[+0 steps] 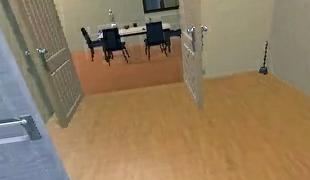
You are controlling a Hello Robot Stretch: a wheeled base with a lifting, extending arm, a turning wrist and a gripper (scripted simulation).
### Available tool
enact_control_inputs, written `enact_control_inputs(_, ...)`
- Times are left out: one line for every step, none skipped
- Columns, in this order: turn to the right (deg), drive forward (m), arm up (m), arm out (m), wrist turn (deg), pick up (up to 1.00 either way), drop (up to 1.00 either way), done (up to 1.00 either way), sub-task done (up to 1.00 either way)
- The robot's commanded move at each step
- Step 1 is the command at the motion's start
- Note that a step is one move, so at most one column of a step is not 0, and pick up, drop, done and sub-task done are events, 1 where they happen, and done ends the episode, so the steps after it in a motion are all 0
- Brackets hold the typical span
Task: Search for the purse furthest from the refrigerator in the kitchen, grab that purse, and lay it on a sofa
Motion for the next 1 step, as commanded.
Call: enact_control_inputs(0.0, 1.0, 0.0, 0.0, 0.0, 0.0, 0.0, 0.0, 0.0)
